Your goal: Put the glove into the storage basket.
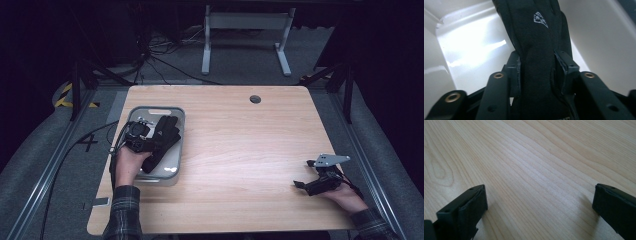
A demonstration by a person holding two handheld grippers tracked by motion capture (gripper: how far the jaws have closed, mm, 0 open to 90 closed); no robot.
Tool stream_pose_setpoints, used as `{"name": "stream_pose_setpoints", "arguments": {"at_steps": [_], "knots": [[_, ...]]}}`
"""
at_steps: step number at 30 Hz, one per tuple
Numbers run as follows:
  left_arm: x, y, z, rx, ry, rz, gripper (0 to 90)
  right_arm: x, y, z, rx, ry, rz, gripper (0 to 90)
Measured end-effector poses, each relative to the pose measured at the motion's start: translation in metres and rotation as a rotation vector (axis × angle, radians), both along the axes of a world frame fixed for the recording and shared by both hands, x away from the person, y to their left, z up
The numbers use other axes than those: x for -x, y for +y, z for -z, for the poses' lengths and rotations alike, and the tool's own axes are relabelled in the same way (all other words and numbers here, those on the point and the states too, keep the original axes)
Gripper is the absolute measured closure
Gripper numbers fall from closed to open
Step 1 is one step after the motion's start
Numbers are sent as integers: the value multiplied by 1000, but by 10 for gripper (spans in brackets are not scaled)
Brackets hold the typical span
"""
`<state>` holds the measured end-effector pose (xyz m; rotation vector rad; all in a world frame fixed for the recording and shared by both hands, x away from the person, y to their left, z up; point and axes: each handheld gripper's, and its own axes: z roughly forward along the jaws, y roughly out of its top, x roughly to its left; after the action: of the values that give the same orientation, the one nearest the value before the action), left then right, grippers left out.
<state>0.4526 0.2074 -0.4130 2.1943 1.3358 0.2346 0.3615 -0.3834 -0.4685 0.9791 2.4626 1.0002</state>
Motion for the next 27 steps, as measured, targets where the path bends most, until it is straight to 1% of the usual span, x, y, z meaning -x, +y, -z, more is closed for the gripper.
{"name": "stream_pose_setpoints", "arguments": {"at_steps": [2, 3, 5, 7, 9, 10, 11, 12, 14, 15, 17, 19, 23, 24, 25, 27], "knots": [[-1, 1, 2, -19, -1, -16, 498, 0, 0, 0, 0, 0, 0, 1], [-1, 2, 2, -25, -10, -30, 467, 0, 0, 0, 0, 0, 0, 1], [0, 4, 1, -21, -23, -47, 413, 0, 0, 0, 0, 0, 0, 1], [2, 8, -3, -15, -47, -67, 351, 0, 0, 0, 0, 0, 0, 1], [4, 11, -8, -5, -72, -81, 318, 0, 0, 0, 0, 0, 0, 1], [5, 11, -10, -5, -78, -82, 290, 0, 0, 0, 0, 0, 0, 1], [7, 12, -14, 6, -95, -85, 279, 0, 0, 0, 0, 0, 0, 1], [8, 12, -17, 11, -103, -86, 271, 0, 0, 0, 0, 0, 0, 1], [11, 10, -23, 25, -123, -80, 259, 0, 0, 0, 0, 0, 0, 1], [14, 8, -27, 39, -137, -73, 255, 0, 0, 0, 0, -1, 0, 1], [17, 3, -32, 62, -146, -60, 243, 0, 0, 0, 0, 0, 0, 1], [19, -2, -36, 57, -151, -50, 234, 0, 0, 0, 0, 0, 0, 1], [23, -16, -45, 82, -171, -23, 214, 0, 0, 0, 0, 0, 0, 1], [23, -16, -45, 82, -171, -23, 210, 0, 0, 0, 0, 0, 0, 1], [24, -22, -49, 87, -183, -3, 210, 0, 0, 0, 0, 0, 0, 1], [26, -31, -54, 98, -193, 12, 204, 0, 0, 0, 0, 0, 0, 1]]}}
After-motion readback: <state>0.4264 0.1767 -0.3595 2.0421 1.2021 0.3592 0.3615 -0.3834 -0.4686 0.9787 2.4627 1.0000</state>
